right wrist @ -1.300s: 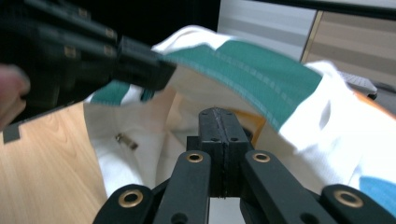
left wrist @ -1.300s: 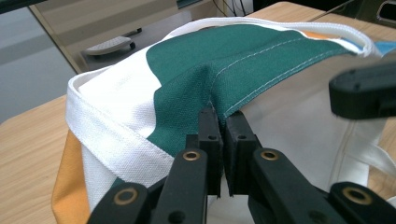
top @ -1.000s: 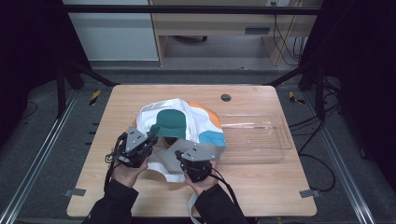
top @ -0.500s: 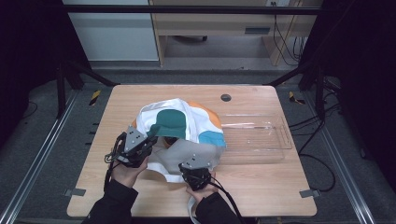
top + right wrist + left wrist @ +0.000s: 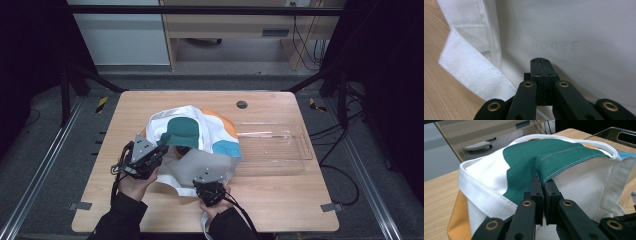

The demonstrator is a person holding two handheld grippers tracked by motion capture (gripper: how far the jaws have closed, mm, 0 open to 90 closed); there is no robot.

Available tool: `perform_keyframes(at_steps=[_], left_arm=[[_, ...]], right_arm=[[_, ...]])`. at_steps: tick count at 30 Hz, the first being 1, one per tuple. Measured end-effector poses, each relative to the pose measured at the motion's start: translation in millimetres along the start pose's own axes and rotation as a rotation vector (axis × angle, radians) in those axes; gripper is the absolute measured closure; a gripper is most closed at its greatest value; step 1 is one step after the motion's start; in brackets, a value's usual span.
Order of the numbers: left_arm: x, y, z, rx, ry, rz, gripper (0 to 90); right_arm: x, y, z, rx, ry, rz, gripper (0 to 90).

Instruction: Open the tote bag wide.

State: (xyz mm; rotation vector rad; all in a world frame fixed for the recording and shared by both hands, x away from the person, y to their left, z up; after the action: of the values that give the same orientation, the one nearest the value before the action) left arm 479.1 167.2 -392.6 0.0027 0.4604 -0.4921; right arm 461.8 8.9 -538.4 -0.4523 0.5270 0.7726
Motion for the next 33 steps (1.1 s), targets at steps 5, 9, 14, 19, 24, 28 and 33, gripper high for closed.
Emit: perform_keyframes(at_steps=[5, 9, 14, 19, 24, 28, 33], left_arm=[[-0.5, -0.3, 1.2, 0.000, -0.003, -0.002, 87.3], [-1.8, -0.8, 2.7, -0.004, -0.007, -0.004, 87.3], [-4.9, -0.4, 6.9, -0.003, -0.016, -0.008, 87.5], [-8.0, -0.3, 14.9, -0.001, -0.032, -0.011, 87.7], [-12.6, 3.1, 26.2, -0.020, -0.064, -0.008, 87.8], [-15.3, 7.9, 38.4, -0.051, -0.092, -0.018, 88.0], [-17.8, 9.5, 52.5, -0.051, -0.115, -0.014, 88.1]], right_arm=[[0.9, 0.0, -2.1, 0.006, 0.024, -0.004, 90.0], [1.3, -1.5, -2.5, 0.009, 0.024, 0.003, 90.0], [1.4, -1.3, -2.6, 0.005, 0.025, 0.001, 90.0], [1.4, -0.2, -2.3, 0.001, 0.027, -0.007, 90.0], [1.0, 1.2, -2.1, -0.010, 0.031, -0.016, 90.0], [1.0, 0.7, -2.2, -0.009, 0.030, -0.014, 90.0], [0.9, 0.7, -2.2, -0.007, 0.031, -0.013, 90.0]])
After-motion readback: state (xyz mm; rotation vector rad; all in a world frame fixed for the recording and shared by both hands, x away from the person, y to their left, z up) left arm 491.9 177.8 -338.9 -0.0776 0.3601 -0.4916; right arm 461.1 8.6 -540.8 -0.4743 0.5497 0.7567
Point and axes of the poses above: each handheld gripper's, and its own axes: x roughly forward along the jaws, z roughly out of its top, y roughly to its left, the point moved 5 cm from there along x, roughly forward along the jaws, and after that the axes turned 14 degrees about -x, right-handed, at the moved point
